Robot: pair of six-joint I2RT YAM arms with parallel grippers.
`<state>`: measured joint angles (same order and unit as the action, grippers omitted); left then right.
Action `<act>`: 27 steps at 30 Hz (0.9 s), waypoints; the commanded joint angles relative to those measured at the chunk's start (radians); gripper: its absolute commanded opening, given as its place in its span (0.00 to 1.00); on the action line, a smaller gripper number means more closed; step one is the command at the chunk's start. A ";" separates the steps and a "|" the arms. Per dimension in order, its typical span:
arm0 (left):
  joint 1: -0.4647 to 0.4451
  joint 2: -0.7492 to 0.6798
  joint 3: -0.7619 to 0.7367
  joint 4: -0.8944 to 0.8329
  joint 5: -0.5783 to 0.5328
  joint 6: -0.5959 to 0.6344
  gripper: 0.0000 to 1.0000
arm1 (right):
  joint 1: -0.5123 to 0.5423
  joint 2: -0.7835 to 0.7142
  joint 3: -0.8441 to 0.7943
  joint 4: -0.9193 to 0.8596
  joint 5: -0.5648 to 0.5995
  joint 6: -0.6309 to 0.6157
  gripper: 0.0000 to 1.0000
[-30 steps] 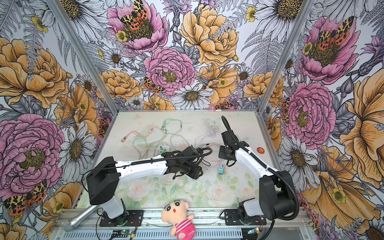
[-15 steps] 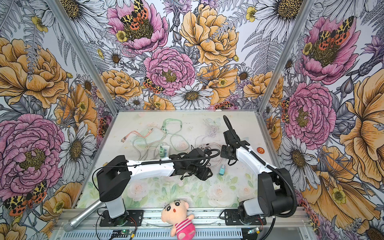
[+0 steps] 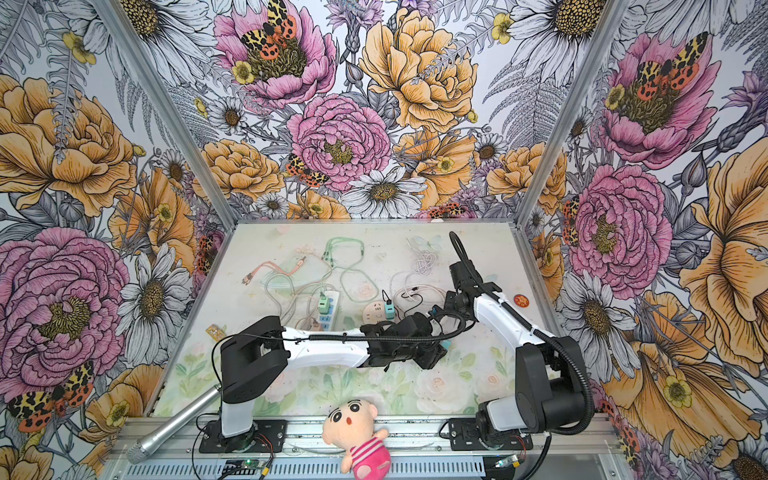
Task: Insert the plug
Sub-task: 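Grasp the second teal charger on the white cable with the left gripper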
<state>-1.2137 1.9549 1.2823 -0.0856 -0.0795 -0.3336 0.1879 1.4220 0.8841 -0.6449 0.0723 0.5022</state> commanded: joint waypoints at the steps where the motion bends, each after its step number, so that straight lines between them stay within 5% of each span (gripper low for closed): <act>1: -0.013 0.026 0.032 0.053 -0.122 0.044 0.64 | -0.011 -0.004 -0.010 0.017 -0.011 -0.013 0.00; 6: -0.046 0.106 0.117 -0.031 -0.197 0.078 0.65 | -0.012 -0.011 -0.017 0.018 -0.015 -0.012 0.00; 15: -0.048 0.097 0.059 -0.037 -0.035 0.107 0.66 | -0.015 0.010 -0.029 0.020 -0.016 -0.019 0.00; 27: -0.014 0.100 0.031 -0.071 -0.023 0.086 0.60 | -0.016 0.002 -0.030 0.030 -0.037 -0.013 0.00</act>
<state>-1.2430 2.0834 1.3285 -0.1577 -0.1181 -0.2520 0.1814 1.4292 0.8551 -0.6407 0.0467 0.4953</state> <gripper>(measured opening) 0.619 0.049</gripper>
